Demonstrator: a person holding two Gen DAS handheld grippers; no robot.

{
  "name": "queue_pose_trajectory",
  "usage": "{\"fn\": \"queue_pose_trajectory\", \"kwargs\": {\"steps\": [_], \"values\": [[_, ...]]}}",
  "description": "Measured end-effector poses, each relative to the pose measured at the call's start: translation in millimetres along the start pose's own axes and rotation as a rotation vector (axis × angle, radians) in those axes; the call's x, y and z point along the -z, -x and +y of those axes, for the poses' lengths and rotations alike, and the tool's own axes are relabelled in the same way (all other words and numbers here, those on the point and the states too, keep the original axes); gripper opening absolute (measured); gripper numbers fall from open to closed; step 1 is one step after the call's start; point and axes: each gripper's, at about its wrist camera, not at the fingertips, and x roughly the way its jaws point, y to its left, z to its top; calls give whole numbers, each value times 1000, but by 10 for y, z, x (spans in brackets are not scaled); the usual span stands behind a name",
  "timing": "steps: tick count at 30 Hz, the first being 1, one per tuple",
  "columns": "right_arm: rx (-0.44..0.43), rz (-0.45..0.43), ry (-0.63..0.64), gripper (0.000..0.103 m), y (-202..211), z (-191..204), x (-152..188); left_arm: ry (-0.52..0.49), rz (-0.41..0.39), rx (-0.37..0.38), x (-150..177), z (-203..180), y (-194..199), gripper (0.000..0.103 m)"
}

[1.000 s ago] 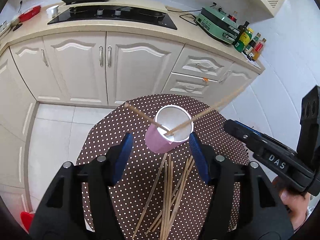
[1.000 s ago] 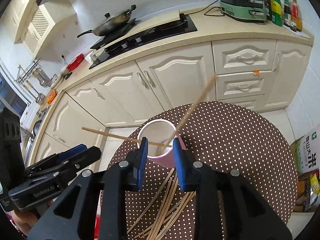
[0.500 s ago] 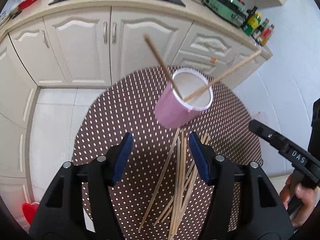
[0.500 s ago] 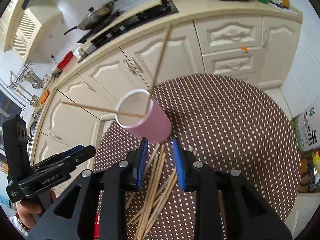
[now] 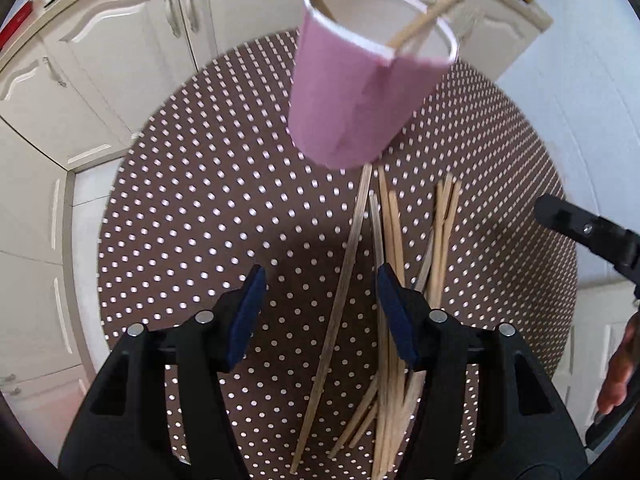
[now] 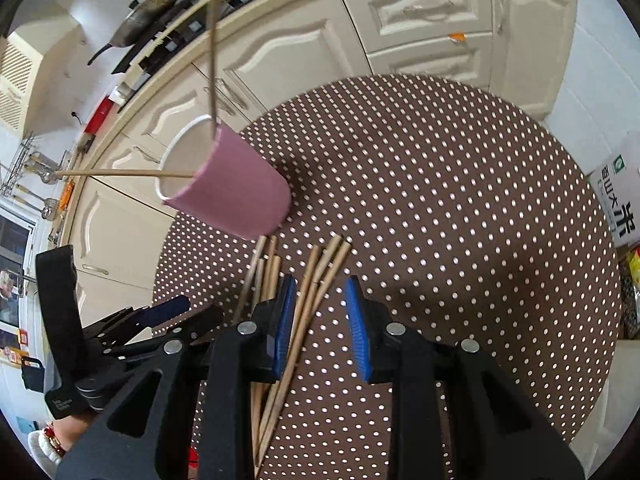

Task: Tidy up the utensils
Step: 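Lower the open right gripper back to the chopstick pile and grasp one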

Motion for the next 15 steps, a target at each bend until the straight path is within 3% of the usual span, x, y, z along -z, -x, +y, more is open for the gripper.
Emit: {"fn": "queue_pose_trajectory", "kwargs": {"steps": [6,15], "values": [[4,33,-23,24,-114,-91,46,-37,42,-16,-49,-56,-237,45],[-18,82,-44,24,-235,-167,58,-79,23,-55,-338,-186,-386,42]]}}
